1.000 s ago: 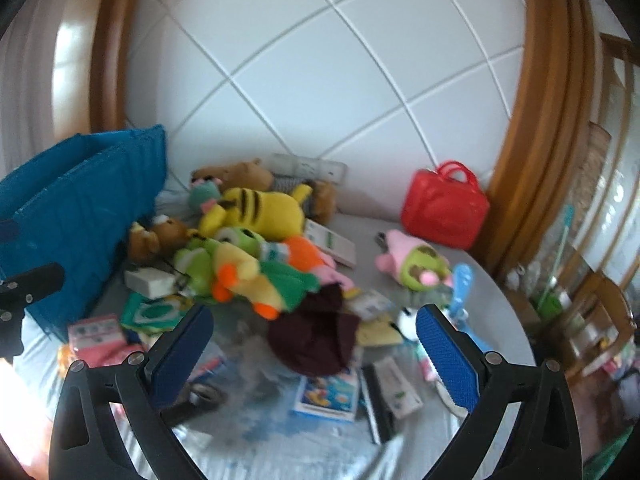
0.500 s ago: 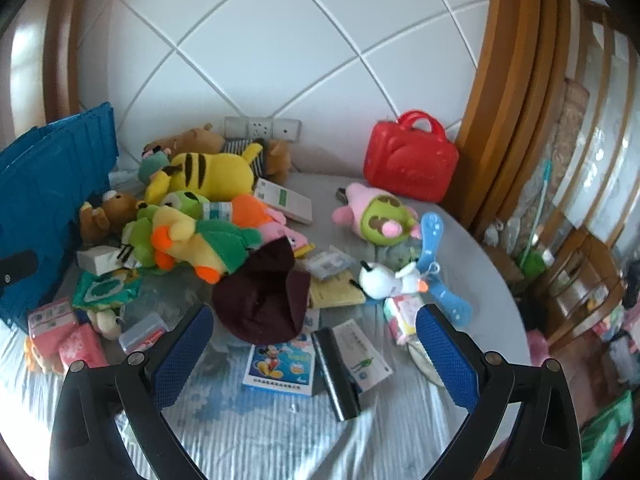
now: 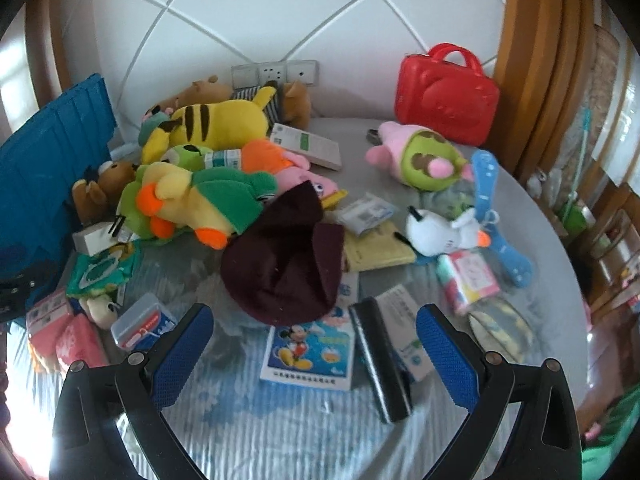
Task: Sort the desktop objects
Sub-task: 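Grasp the green frog plush with the left tool while the right tool grasps the green-yellow duck plush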
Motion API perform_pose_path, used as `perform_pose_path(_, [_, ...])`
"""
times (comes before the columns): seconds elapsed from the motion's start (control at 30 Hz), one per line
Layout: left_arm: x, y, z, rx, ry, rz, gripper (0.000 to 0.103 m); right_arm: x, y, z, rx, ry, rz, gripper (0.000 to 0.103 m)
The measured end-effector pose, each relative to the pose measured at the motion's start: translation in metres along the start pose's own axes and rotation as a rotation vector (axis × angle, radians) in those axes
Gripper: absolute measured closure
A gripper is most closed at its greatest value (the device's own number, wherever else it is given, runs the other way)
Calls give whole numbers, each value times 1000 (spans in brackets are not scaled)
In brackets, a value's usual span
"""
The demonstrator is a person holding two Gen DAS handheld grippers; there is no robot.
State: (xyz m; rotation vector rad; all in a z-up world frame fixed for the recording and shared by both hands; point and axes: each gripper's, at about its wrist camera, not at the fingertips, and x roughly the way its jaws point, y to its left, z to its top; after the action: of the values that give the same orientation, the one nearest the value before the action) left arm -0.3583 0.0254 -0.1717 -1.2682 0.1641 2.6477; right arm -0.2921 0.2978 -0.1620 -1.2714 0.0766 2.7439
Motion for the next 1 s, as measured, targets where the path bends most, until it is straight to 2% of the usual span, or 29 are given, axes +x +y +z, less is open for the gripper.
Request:
perform_pose_path(0.33, [54, -29, 39, -49, 46, 8, 1, 63, 16, 55, -116, 17, 148, 0])
perform_pose_path(0.6, [105, -55, 70, -43, 85, 51, 1, 131, 22, 85, -188, 84, 225, 0])
perform_pose_path(0.7, [122, -56, 80, -45, 101, 67, 1, 147, 25, 92, -203, 102, 251, 0])
perform_pose_path(0.83, [132, -51, 84, -42, 107, 57, 1, 166, 36, 103, -222, 122, 321, 0])
perform_pose_path(1.0, [146, -44, 90, -38, 113, 44, 1, 191, 57, 110, -250, 155, 359, 0])
